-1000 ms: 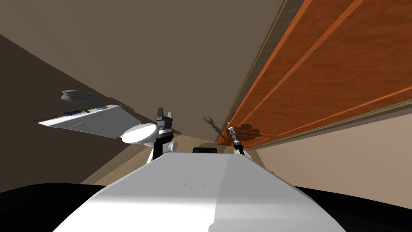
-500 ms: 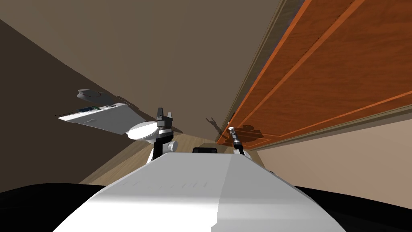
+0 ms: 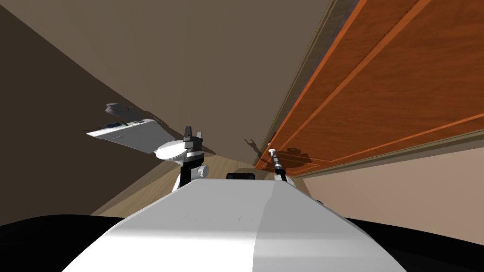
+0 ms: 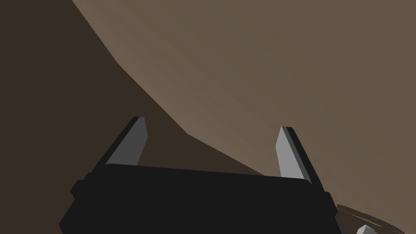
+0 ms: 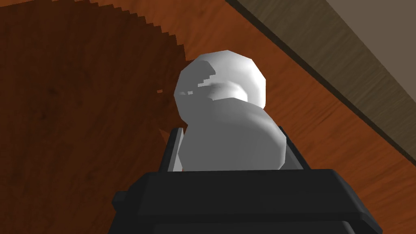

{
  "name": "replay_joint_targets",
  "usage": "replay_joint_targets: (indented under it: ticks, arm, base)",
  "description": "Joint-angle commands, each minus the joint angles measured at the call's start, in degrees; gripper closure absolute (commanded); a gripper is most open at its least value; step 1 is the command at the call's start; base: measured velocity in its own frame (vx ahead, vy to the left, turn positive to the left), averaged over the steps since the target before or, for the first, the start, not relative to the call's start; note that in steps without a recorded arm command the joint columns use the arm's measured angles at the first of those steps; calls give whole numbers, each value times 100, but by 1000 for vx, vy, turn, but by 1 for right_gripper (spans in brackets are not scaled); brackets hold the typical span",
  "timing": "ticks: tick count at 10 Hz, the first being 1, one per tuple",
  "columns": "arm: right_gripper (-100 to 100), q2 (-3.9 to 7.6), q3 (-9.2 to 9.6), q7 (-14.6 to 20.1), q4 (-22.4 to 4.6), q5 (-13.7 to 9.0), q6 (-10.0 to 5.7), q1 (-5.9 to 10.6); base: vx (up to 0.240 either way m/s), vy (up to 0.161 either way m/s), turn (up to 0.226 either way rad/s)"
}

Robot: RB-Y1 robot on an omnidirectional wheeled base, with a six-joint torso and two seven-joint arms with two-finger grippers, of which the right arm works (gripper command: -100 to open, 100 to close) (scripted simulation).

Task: Pull the door open

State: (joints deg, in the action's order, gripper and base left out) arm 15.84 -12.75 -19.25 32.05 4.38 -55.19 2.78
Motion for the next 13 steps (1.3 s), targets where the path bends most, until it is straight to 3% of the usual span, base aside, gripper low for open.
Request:
replay_joint_targets:
  ticks: [1, 4, 13]
  arm:
    - [100, -33, 20, 286, -39, -75, 0, 34]
    - [100, -38, 25, 566, -46, -142, 14, 48]
    - [100, -74, 58, 1892, -94, -570, 106, 142]
  base:
    - [-43, -27, 66]
    - [-37, -21, 53]
    - [-47, -22, 72]
